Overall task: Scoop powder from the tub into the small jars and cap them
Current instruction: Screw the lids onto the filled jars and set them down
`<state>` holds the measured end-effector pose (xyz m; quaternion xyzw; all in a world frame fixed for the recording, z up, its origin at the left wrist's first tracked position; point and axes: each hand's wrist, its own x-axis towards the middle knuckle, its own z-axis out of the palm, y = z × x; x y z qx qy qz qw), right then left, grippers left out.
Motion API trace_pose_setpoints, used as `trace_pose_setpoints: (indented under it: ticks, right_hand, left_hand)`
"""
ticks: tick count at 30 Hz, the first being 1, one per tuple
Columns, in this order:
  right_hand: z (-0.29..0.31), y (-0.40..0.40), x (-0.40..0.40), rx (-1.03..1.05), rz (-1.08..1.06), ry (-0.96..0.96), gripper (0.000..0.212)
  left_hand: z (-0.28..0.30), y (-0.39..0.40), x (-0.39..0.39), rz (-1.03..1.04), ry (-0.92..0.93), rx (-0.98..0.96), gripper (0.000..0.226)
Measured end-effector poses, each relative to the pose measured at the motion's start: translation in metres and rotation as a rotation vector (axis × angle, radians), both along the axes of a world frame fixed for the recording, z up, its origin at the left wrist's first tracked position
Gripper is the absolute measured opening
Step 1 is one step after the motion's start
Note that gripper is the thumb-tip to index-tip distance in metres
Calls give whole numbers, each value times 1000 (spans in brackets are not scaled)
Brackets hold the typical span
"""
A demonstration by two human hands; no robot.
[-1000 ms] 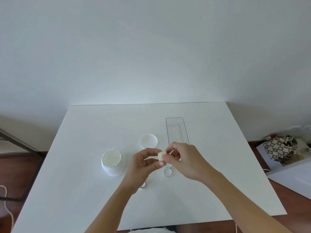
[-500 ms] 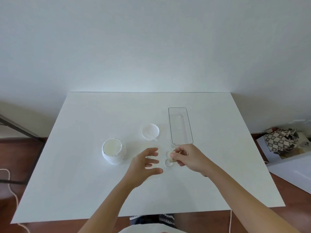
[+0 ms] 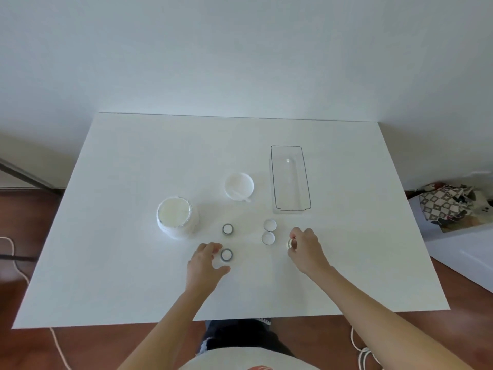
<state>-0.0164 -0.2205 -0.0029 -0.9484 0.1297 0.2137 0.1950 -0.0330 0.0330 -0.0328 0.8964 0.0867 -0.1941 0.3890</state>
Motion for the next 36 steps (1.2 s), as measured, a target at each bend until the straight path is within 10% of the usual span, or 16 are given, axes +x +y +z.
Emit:
trace_pose_setpoints:
  ticks: [11, 21, 36]
  right_hand:
    - [-7, 45, 7, -201, 362, -124, 57]
    - [-15, 58, 6, -188, 363, -62, 39]
    - [94, 43, 17, 1049, -335, -54, 28]
  left_hand:
    - [-9, -6, -2, 15, -104, 46, 37]
    - [8, 3, -7, 139, -76, -276, 34]
    - [75, -13, 8, 181, -41, -735, 32]
